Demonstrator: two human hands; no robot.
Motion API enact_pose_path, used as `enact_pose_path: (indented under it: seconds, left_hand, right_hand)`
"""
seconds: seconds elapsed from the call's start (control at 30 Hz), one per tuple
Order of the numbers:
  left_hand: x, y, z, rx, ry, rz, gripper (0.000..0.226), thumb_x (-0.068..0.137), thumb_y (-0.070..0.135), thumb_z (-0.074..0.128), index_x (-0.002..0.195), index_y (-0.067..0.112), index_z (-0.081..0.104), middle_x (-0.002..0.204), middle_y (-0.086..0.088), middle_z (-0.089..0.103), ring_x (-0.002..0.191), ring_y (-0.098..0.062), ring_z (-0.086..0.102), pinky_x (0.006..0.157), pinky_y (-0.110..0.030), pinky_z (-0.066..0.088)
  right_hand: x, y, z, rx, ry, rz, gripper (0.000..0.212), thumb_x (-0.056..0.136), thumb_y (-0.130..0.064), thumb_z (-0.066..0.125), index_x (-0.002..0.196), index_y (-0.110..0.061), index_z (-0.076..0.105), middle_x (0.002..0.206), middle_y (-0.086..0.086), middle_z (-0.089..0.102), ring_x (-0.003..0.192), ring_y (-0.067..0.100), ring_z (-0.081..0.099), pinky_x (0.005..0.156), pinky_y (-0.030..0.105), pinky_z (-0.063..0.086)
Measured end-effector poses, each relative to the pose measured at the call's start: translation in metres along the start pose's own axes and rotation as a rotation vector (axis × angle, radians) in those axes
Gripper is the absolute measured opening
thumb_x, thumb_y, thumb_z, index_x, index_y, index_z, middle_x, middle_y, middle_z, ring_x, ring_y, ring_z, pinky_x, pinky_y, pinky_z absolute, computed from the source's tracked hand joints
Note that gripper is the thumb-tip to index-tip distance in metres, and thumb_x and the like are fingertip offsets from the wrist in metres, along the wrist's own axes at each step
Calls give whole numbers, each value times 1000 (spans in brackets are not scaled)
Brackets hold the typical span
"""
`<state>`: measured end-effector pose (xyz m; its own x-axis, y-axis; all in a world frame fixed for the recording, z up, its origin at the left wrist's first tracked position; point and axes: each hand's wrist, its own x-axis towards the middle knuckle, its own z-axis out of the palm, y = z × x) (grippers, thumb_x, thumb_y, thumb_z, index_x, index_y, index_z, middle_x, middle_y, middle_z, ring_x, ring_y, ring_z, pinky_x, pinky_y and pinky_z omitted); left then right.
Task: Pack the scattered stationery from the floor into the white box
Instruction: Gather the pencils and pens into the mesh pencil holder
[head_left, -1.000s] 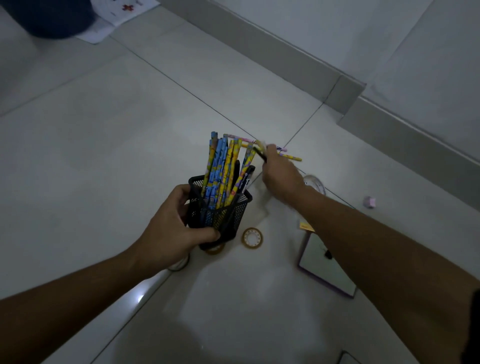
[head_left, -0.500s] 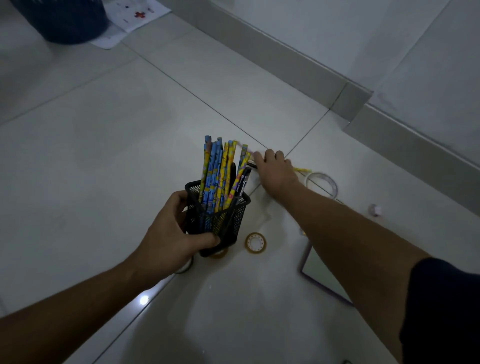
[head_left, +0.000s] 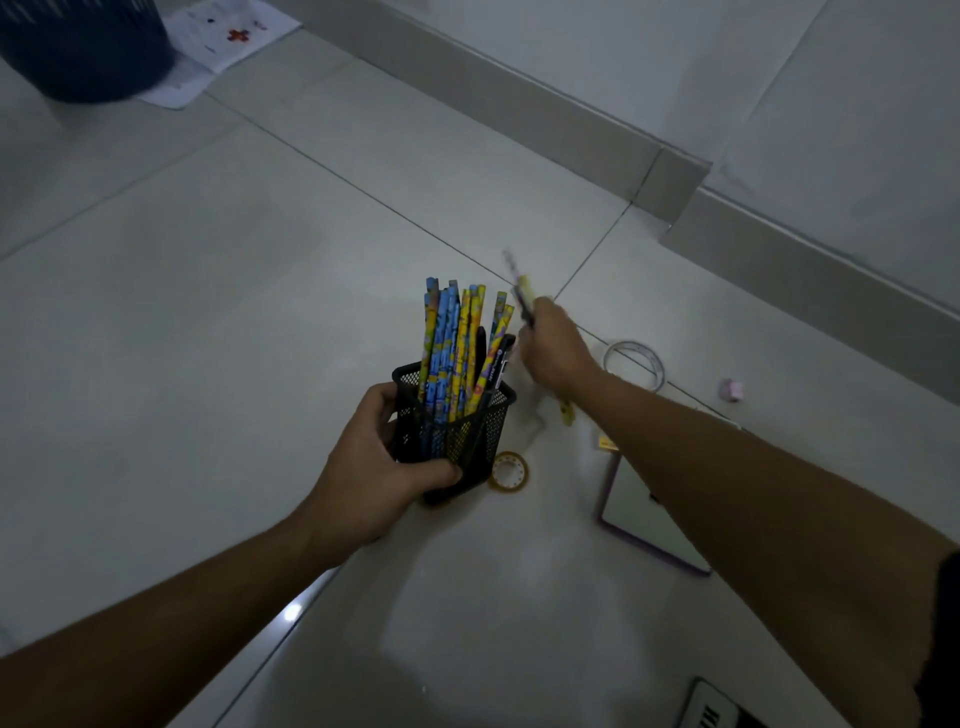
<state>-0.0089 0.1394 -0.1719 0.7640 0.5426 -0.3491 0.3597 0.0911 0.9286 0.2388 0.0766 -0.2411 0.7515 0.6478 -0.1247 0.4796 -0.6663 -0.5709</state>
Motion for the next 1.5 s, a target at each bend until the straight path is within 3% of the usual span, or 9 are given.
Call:
enact_pose_path:
  seconds: [0.17,0.37,0.5,0.73,0.83,1.03,1.2,1.3,1.5]
  left_hand:
    - [3,1,5,-14,-10,-14,77,56,12,78,126,23,47,119,15,62,100,2,65,84,-23,54]
    - [12,5,29,-22,-7,-39,77,55,15,79,124,25,46,109,13,65,90,-3,68,78,-36,60]
    - [15,3,51,48,-25,-18,77,64,11,82,127,27,41,111,13,61,86,5,65,69,-16,56]
    - [20,-5,84,51,-43,28,81,61,20,83,128,27,38,114,20,57,99,-6,63,89,-37,55]
    - [19,-11,88,65,-71,30,86,56,28,81,129,31,37,120,11,62,105,-9,64,91,-42,54]
    - [17,-16,92,25,-102,32,82,58,27,86,126,33,40,115,12,67,103,-7,67,88,-45,56]
    - [18,-15,91,35,-136,82,80,62,19,84,126,34,38,119,13,64,107,-4,64,93,-40,54]
    - [17,-11,92,60,-178,137,78,65,19,86,125,34,39,120,17,61,108,3,61,93,-33,54]
    - [9,-4,96,97,-256,185,78,66,16,85,128,30,40,118,18,61,108,6,60,87,-15,50]
  right_hand:
    - [-21,-30,-50,1221,192,325,11,101,-24,46,95,-16,43,66,1,42,45,9,35,41,23,36]
    - [-52,-59,-109,1779,418,344,28,98,-38,52,80,-19,41,49,-6,31,37,7,29,36,19,28]
    - [-75,-71,-107,1656,591,287,35,98,-39,50,74,-15,41,53,-1,35,41,12,37,40,23,35]
    - [-113,-46,-72,978,697,330,35,98,-39,50,74,-15,61,58,-6,57,53,3,55,56,18,47]
    - [-125,-38,-61,986,611,344,31,98,-42,48,85,-18,64,68,-6,63,65,-1,63,65,16,51]
    - [-137,-29,-43,973,393,276,29,95,-37,57,108,-12,66,103,6,73,101,21,69,92,46,55]
    - [-142,-29,-65,974,533,132,26,91,-26,64,109,-7,65,98,8,68,94,16,66,87,36,55]
    - [-135,-32,-91,1062,628,99,32,92,-24,62,112,-2,52,108,16,66,93,27,69,90,47,55]
    - [-134,-22,-118,480,488,-24,34,102,-25,42,130,-13,56,126,0,63,115,3,57,94,14,45]
